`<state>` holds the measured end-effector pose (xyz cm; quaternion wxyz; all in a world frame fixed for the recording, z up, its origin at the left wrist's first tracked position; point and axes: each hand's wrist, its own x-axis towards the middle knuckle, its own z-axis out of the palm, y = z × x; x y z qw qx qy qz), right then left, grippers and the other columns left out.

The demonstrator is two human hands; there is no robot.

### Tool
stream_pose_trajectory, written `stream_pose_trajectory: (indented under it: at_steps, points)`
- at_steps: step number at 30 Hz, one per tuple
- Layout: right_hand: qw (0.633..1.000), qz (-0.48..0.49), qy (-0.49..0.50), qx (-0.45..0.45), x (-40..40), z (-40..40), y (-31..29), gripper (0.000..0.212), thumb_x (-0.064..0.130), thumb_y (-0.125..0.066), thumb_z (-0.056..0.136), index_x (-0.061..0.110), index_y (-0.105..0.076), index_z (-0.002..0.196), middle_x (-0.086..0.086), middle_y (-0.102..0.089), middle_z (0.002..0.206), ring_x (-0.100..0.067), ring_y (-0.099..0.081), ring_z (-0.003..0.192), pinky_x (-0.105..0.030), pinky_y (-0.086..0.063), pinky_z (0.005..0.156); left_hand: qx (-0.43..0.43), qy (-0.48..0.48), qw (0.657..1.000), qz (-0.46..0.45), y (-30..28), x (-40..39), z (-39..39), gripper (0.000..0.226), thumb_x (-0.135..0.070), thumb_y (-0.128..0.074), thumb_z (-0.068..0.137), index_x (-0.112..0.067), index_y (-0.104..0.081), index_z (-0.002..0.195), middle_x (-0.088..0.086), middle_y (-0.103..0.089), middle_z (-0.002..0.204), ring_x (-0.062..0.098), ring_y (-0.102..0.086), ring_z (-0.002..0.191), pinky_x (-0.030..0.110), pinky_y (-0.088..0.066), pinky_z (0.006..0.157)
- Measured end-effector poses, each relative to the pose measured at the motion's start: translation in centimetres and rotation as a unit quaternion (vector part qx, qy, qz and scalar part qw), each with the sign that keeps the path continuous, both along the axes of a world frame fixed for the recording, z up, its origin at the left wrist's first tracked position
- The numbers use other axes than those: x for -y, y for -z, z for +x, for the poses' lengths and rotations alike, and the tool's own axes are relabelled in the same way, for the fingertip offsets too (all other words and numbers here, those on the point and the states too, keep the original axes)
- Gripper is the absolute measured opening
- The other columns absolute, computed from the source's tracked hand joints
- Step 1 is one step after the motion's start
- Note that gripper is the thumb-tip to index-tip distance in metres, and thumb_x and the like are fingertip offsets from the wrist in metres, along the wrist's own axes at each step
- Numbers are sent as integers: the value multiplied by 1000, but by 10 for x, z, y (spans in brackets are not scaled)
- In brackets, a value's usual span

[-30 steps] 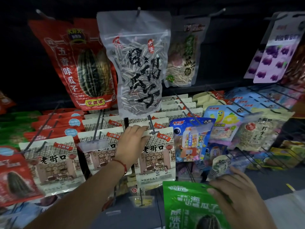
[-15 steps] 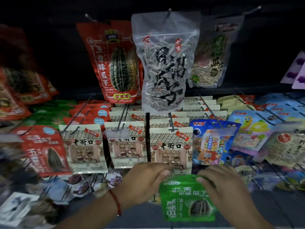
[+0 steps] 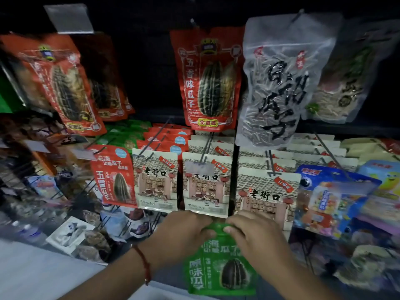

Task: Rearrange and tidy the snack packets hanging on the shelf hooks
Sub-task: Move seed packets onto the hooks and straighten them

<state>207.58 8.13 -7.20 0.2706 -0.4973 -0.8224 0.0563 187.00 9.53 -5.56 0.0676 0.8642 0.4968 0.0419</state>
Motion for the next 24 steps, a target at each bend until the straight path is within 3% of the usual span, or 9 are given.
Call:
stream_pose_trajectory:
  at_steps: [2,5,8,13,16,18,21,24]
  points:
    - [1000,-17,-20,-5,-2,-18,-1,3,35,-65,90,34,-67,88,26,-54,79,2,-52,70,-21,-37,66,-1,-14,1000,12,2,0,-21,33,-51,-43,99,-22,-58,95,-1,-59,74,17,-52,65,32,-38,59]
    - [998,-47,-45,-3,-6,-47,-1,12,40,-55,96,34,-65,96,22,-59,88,-2,-55,80,-24,-45,75,1,-19,1000,14,0,0,-53,30,-50,-44,100,-25,-52,85,-7,-45,62,10,-42,59,22,-25,50]
    - [997,-63,-50,-8,-13,-81,-4,17,42,-50,98,34,-64,101,19,-61,94,-3,-55,86,-28,-47,80,38,-15,999,3,-4,-1,-86,24,-45,-47,101,-27,-55,87,-9,-40,64,9,-37,59,14,-17,49]
    - [997,-65,-36,4,-25,-151,-5,22,38,-47,100,33,-65,111,17,-63,102,-6,-56,92,-27,-45,79,44,-22,999,7,2,-15,-157,33,-47,-46,100,-25,-43,75,-7,-38,58,8,-37,53,27,-22,49]
    - [996,-90,-20,-11,-35,-188,-6,25,36,-46,101,31,-66,116,15,-64,108,-5,-57,95,-27,-47,84,70,-34,997,13,3,-32,-193,32,-48,-50,98,-24,-54,77,-7,-45,59,5,-40,53,25,-27,50]
    - [992,-121,-11,-17,-43,-208,-6,25,35,-47,101,30,-66,117,16,-65,109,-4,-58,96,-26,-48,86,68,-34,997,30,4,-44,-212,32,-50,-51,97,-24,-67,88,-9,-51,62,4,-44,55,25,-32,51]
    - [975,-208,-3,-74,-57,-229,-12,26,40,-42,102,33,-66,109,12,-67,103,-5,-61,92,-30,-50,86,67,-15,997,36,4,-62,-233,30,-48,-52,97,-26,-72,97,-15,-52,61,-3,-44,51,11,-27,48]
    - [955,-258,30,-147,-81,-244,-21,44,44,-32,104,24,-56,134,7,-58,132,-8,-53,121,-24,-40,97,68,-2,997,23,3,-76,-250,30,-47,-50,98,-27,-71,101,-16,-55,66,-6,-46,52,7,-30,49]
